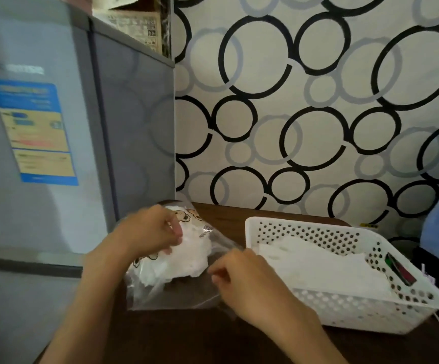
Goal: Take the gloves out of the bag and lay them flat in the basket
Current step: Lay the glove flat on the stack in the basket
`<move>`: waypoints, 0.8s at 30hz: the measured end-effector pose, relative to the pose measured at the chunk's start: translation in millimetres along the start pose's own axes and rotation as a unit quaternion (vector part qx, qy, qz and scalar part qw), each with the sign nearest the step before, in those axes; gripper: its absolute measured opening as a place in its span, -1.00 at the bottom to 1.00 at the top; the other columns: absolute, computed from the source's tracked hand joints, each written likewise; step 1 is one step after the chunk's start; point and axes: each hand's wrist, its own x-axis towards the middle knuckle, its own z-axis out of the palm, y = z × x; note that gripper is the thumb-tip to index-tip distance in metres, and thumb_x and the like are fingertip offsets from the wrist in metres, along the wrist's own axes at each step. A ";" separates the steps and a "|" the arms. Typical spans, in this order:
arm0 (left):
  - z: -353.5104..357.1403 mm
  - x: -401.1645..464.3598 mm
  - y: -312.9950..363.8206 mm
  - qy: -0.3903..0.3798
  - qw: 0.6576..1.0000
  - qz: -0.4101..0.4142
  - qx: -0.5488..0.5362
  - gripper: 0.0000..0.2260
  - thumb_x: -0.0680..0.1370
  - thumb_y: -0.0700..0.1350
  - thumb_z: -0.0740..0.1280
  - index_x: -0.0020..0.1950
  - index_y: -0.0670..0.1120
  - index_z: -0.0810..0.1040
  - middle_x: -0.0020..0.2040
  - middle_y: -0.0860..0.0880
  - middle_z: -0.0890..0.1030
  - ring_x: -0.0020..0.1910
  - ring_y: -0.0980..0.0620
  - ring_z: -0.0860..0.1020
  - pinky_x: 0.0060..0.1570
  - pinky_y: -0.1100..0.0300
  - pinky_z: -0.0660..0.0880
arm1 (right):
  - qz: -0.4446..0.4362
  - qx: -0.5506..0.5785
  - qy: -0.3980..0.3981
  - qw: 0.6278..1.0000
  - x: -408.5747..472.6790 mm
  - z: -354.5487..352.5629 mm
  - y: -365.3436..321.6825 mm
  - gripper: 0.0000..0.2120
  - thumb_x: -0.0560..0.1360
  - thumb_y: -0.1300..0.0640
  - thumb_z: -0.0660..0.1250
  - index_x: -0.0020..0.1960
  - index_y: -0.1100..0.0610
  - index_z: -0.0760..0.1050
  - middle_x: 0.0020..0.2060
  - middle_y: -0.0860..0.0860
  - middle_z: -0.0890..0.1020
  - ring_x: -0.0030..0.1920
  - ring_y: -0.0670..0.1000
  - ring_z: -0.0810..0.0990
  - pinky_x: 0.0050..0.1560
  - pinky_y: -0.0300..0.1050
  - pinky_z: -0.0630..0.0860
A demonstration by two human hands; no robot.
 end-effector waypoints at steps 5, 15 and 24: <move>2.0 -0.9 -0.9 0.037 0.998 0.019 -0.055 -0.94 0.47 -0.18 0.41 -0.17 -0.05 0.58 -0.23 0.00 0.70 -0.34 0.14 0.66 -0.25 0.17 0.63 | 0.072 0.004 0.037 0.997 39.2 36.7 -9.0 -0.63 0.57 -0.10 0.19 0.22 0.12 0.48 0.18 0.06 0.55 0.15 0.06 0.53 0.05 -0.10 0.44; 2.9 3.6 -14.4 0.052 0.996 0.038 0.054 -0.70 0.47 -0.17 0.37 -0.34 0.22 0.57 0.04 0.17 0.62 0.02 0.13 0.57 -0.16 0.21 0.43 | 0.053 -0.023 0.105 0.993 32.5 33.9 -14.7 -0.85 0.50 0.02 0.37 0.03 0.01 0.65 -0.02 -0.05 0.66 -0.03 -0.08 0.59 -0.05 -0.26 0.45; 17.8 9.4 -12.4 0.139 0.986 0.043 0.077 -0.68 0.60 -0.15 0.22 0.16 0.26 0.57 0.30 0.12 0.52 0.23 0.01 0.50 0.06 0.09 0.46 | 0.104 -0.019 -0.039 0.994 7.6 -10.7 -13.0 -0.81 0.41 0.11 0.48 0.02 0.07 0.62 -0.04 0.03 0.65 -0.03 -0.01 0.64 0.10 -0.10 0.58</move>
